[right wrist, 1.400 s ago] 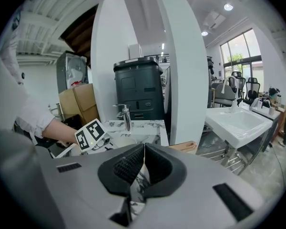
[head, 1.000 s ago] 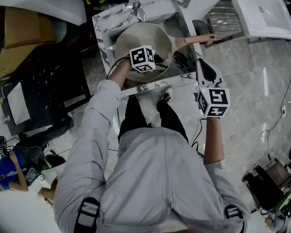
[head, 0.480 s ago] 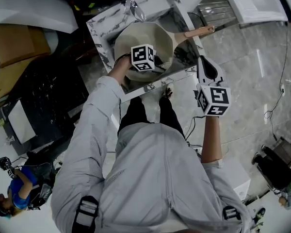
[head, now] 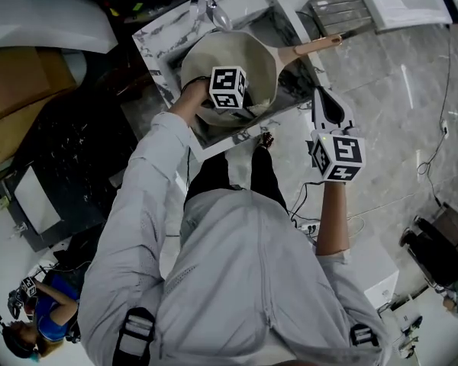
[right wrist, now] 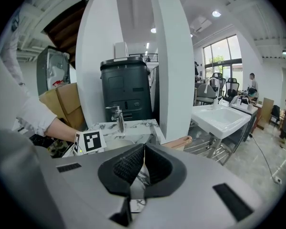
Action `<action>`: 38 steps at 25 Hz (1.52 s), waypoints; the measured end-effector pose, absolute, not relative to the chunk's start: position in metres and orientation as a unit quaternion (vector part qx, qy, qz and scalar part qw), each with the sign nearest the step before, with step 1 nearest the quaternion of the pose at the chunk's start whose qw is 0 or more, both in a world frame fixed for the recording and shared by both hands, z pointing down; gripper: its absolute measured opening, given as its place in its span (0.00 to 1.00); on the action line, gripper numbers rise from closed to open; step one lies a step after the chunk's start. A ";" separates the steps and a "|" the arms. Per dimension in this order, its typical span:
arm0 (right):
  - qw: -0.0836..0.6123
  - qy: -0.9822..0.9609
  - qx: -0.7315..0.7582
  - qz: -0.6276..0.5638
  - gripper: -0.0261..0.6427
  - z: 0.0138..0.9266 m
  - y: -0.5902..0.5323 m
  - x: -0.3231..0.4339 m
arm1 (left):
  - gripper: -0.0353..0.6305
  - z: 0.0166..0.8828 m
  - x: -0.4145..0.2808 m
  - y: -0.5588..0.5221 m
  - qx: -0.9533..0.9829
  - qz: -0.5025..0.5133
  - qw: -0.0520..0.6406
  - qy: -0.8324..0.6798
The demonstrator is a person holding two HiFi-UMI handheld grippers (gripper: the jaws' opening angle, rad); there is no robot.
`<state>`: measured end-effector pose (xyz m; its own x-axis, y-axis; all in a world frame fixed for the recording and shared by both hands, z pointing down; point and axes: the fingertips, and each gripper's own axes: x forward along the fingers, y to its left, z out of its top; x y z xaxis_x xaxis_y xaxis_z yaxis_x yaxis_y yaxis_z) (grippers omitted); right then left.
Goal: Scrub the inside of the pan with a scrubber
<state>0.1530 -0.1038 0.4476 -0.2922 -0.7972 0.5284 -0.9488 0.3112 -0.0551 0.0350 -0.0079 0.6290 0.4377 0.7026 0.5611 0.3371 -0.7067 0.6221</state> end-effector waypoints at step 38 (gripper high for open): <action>0.210 -0.791 0.545 0.184 0.09 0.454 -0.116 0.135 | 0.14 0.669 -0.110 -0.001 0.581 0.707 0.199 0.351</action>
<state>0.1346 -0.1162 0.4535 -0.3191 -0.7842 0.5322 -0.9386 0.3391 -0.0632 -0.1101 -0.0007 0.6687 -0.2455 0.6896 0.6813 0.1256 -0.6743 0.7277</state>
